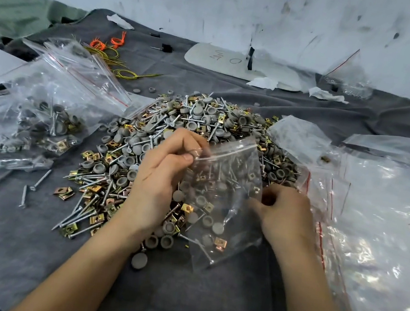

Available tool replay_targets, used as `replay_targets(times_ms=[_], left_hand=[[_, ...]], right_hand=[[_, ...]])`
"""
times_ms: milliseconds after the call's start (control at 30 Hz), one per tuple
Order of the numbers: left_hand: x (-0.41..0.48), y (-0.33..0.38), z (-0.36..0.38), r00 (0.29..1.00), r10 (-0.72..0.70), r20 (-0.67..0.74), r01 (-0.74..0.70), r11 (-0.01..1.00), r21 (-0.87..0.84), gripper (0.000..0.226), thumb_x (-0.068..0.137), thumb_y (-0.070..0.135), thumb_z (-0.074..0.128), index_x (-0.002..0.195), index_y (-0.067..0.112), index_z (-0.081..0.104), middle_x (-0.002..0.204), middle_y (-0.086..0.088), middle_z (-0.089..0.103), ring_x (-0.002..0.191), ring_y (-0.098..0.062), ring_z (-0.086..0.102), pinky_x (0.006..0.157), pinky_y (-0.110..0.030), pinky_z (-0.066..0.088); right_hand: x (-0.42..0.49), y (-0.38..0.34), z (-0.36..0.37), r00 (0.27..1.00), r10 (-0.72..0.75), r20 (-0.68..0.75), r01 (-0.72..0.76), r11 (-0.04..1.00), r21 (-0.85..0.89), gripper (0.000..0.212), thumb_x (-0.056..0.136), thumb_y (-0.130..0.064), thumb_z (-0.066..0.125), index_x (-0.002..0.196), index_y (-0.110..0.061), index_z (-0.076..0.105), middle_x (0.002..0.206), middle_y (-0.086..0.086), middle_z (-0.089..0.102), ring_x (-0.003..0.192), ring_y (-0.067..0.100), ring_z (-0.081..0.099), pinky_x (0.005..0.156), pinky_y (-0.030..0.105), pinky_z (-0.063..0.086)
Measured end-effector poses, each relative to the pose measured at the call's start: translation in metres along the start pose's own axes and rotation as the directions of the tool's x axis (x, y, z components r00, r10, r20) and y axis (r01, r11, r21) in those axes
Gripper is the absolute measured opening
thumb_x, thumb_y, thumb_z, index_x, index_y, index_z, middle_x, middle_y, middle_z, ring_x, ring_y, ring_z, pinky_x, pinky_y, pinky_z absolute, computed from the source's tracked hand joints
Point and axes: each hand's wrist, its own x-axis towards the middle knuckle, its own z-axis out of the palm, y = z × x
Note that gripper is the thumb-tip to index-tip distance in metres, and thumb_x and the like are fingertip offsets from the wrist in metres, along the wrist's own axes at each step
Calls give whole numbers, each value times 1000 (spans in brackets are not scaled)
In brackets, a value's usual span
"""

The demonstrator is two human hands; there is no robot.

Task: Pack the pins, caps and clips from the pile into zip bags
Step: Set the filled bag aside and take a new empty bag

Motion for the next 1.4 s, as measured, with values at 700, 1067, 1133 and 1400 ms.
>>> replay_targets(times_ms=[700, 1067, 1133, 1400], left_hand=[[-6, 4, 18, 975, 104, 197, -194, 833, 519, 10, 80, 20, 39, 76, 16, 48, 92, -6, 57, 84, -9, 50, 73, -16, 37], [-8, 4, 20, 953, 177, 245, -287, 785, 549, 20, 84, 16, 41, 77, 1, 53, 95, -5, 55, 90, -14, 52, 77, -19, 38], [-8, 4, 20, 953, 190, 234, -291, 786, 545, 20, 84, 16, 41, 78, 1, 54, 95, -6, 56, 89, -13, 52, 77, -18, 38], [-7, 5, 18, 958, 225, 180, -285, 830, 479, 10, 84, 16, 39, 82, 16, 49, 93, -7, 56, 88, -9, 52, 77, -18, 37]], right_hand=[[-32, -22, -36, 799, -407, -443, 597, 626, 502, 26, 79, -4, 75, 78, -26, 61, 75, -8, 67, 61, 2, 61, 58, 8, 45], [-38, -27, -40, 766, -541, -348, 643, 628, 438, 18, 79, -9, 68, 84, -25, 65, 81, -9, 66, 66, 11, 61, 58, 18, 50], [-38, -27, -40, 764, -545, -346, 645, 624, 442, 20, 81, -8, 68, 87, -27, 66, 82, -10, 67, 69, 13, 62, 59, 19, 51], [-30, -16, -42, 830, -365, -423, 556, 610, 565, 19, 85, -12, 60, 85, -29, 68, 82, -5, 70, 72, 5, 63, 65, 14, 49]])
